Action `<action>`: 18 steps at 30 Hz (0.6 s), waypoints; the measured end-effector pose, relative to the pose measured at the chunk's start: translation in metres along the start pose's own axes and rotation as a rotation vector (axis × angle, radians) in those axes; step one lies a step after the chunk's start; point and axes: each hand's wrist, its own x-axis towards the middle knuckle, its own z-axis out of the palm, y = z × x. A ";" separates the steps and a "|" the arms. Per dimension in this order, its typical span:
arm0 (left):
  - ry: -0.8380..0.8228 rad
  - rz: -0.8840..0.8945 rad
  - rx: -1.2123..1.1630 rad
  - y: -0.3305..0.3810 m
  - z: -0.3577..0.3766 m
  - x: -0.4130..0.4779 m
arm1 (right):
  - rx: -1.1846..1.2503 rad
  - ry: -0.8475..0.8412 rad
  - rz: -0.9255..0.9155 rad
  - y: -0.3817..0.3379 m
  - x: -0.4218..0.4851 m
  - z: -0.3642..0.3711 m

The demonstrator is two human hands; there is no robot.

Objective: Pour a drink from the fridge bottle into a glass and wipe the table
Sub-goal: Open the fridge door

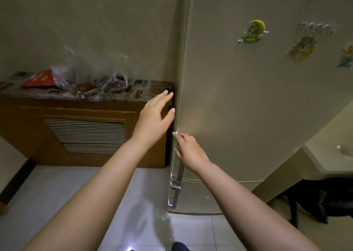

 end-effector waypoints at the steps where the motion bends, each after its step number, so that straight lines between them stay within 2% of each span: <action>1: -0.009 0.009 0.008 -0.001 0.002 0.008 | -0.012 -0.001 0.009 0.000 0.001 0.003; 9: -0.166 0.132 0.096 0.000 0.016 0.046 | -0.115 0.118 0.114 -0.008 0.003 0.015; 18: -0.184 0.353 0.072 -0.012 0.012 0.041 | -0.132 0.190 0.162 -0.025 -0.017 0.016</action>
